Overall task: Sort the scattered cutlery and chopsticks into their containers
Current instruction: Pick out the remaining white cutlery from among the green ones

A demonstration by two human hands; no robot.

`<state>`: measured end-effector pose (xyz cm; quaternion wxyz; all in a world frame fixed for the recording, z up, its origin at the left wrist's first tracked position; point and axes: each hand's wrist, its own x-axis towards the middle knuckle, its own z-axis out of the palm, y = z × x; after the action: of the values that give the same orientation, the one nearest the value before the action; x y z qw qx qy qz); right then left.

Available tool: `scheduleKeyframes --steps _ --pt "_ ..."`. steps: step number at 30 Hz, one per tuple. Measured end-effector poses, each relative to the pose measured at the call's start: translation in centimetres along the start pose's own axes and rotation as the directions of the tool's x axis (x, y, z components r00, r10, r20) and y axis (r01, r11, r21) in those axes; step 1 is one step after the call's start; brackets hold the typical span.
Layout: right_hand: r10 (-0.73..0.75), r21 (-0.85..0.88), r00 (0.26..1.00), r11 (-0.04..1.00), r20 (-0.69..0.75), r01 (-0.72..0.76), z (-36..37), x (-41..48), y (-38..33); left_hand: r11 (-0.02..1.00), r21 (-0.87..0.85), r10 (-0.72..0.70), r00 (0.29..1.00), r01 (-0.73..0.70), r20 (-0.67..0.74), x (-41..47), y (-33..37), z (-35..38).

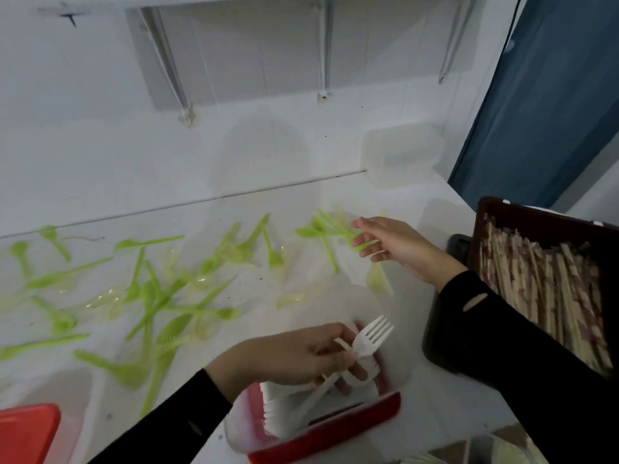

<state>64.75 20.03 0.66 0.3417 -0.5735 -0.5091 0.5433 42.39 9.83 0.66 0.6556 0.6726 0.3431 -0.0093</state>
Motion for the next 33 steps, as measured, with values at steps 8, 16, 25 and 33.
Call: scheduleKeyframes --steps 8,16,25,33 --pt "0.003 -0.036 1.000 0.999 -0.018 -0.004 -0.1 0.0 0.6 0.825 0.561 -0.033 0.997 0.063 -0.064 -0.4 -2.2 2.9" --pt "0.015 -0.079 1.000 0.997 -0.027 -0.017 -0.2 0.0 0.8 0.662 0.748 0.066 0.991 0.047 -0.120 0.6 -2.0 3.0" --pt "0.047 -0.116 0.999 0.992 -0.013 -0.049 -0.1 0.0 1.0 0.462 0.887 0.140 0.987 0.007 -0.081 0.7 -1.0 3.8" --pt "0.061 -0.133 0.998 0.989 -0.003 -0.060 0.0 -0.1 1.3 0.217 0.973 0.209 0.978 -0.078 0.032 1.3 -1.3 3.9"
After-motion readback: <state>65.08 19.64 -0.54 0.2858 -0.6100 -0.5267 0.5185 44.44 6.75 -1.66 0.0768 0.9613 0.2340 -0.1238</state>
